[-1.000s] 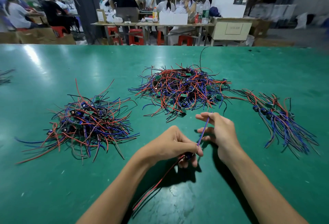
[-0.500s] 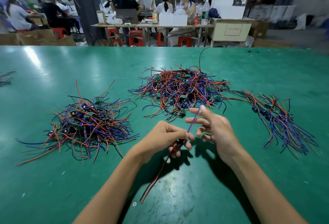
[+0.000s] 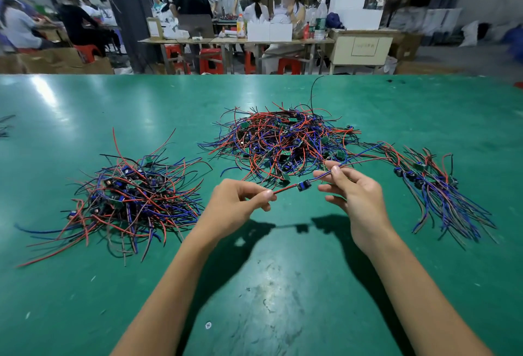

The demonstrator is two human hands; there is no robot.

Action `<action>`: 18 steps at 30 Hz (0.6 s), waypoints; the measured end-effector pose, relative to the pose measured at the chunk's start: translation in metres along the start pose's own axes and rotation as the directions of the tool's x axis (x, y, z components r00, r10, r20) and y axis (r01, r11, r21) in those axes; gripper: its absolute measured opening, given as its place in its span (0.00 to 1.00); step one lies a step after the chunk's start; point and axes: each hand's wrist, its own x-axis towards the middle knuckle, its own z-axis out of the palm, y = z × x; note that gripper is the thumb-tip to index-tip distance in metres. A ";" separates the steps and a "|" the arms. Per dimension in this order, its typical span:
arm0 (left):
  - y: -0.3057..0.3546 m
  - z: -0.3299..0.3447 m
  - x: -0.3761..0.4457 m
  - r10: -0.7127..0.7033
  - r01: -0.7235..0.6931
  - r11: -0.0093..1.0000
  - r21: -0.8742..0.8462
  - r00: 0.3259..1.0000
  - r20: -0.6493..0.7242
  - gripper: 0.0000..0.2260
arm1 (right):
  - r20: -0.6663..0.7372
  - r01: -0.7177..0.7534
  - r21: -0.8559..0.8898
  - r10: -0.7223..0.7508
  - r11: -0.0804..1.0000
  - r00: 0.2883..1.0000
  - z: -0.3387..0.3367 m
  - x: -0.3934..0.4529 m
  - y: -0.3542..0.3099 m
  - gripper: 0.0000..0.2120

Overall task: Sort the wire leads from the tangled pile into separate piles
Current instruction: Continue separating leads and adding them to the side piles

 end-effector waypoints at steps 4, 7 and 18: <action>-0.003 0.001 0.000 0.037 -0.033 0.995 0.094 0.999 -0.033 0.07 | -0.008 -0.029 0.021 0.029 0.999 1.000 -0.002 0.000 0.002 0.08; -0.004 0.003 -0.003 0.102 -0.078 0.965 0.249 0.991 -0.085 0.07 | -0.020 -0.032 0.016 0.032 0.999 0.999 -0.003 0.000 0.004 0.09; 0.002 0.004 -0.007 0.248 -0.149 0.802 0.579 0.964 -0.095 0.19 | -0.083 -0.046 0.211 0.065 0.976 0.994 -0.004 0.002 -0.001 0.08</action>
